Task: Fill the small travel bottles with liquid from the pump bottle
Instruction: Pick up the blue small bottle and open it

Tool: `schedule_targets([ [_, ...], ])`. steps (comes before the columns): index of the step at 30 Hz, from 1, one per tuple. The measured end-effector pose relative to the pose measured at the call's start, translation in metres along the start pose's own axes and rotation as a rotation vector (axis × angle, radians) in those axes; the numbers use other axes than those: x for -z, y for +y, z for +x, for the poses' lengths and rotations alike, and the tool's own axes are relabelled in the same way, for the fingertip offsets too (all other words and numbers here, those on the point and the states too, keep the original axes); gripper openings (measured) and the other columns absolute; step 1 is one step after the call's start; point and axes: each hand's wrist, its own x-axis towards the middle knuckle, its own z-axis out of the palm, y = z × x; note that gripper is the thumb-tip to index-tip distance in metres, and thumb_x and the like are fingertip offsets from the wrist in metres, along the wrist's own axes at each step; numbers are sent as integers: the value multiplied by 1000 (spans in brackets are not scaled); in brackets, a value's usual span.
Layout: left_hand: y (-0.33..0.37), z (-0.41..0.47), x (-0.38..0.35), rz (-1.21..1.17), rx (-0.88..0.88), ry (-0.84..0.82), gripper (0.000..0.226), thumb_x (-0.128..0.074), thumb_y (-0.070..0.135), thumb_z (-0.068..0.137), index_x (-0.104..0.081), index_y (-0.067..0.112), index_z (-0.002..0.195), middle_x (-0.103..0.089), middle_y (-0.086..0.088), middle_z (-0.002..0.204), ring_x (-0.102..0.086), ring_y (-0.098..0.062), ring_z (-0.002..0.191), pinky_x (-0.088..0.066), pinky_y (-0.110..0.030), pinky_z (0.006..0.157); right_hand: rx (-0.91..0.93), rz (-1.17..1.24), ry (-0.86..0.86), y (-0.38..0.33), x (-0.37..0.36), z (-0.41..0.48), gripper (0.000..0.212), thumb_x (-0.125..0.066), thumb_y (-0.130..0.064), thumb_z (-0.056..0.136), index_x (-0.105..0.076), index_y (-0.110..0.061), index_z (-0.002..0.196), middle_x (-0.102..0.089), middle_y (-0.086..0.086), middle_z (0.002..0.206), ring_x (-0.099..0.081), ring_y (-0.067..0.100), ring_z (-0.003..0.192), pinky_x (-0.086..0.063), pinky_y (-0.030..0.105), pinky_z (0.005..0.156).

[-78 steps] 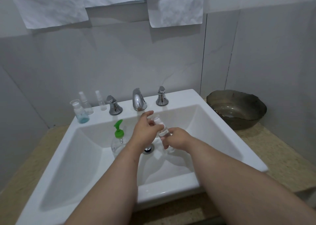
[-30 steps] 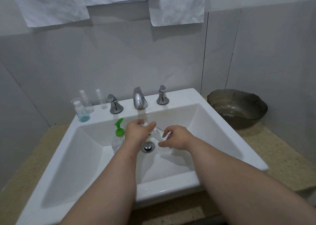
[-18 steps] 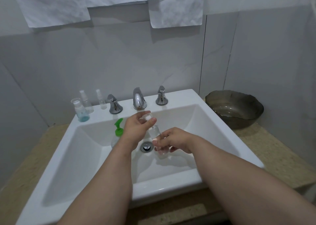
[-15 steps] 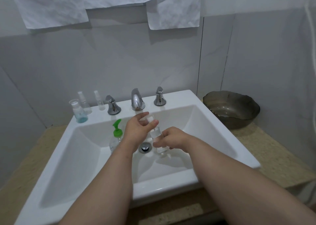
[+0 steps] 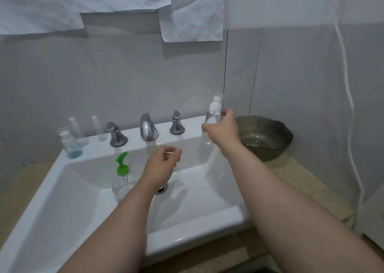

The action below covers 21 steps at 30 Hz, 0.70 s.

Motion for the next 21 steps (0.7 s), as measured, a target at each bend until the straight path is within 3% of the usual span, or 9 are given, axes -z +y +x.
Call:
schedule_targets([
  [5,-5,0,-11,118,26,-107,23,-64,45,100,-68,23,100,-77,1,88,-70,-17,83,-51,-27,74,-54,-124,262,4,60,56,41,-66,-17,87,-49,-14,124,-56,1,102,-57,27,94,-41,32,76],
  [11,-7,3,-17,175,50,-141,26,-62,49,99,-69,25,94,-77,4,81,-69,-12,77,-50,-28,68,-221,-463,256,54,119,106,49,-77,-32,88,-59,-6,125,-64,16,125,-61,38,116,-50,41,94],
  [16,-9,4,-16,190,63,-161,28,-61,49,100,-68,22,93,-77,3,81,-67,-12,72,-49,-28,68,-199,-521,268,64,127,114,42,-78,-14,86,-59,-7,123,-64,17,126,-61,37,118,-49,38,92],
  [21,-8,1,-17,210,72,-153,29,-61,47,101,-68,21,92,-77,1,79,-66,-11,70,-47,-26,61,-212,-507,297,73,122,110,56,-69,-7,88,-43,-8,138,-54,21,138,-55,41,126,-48,45,103],
])
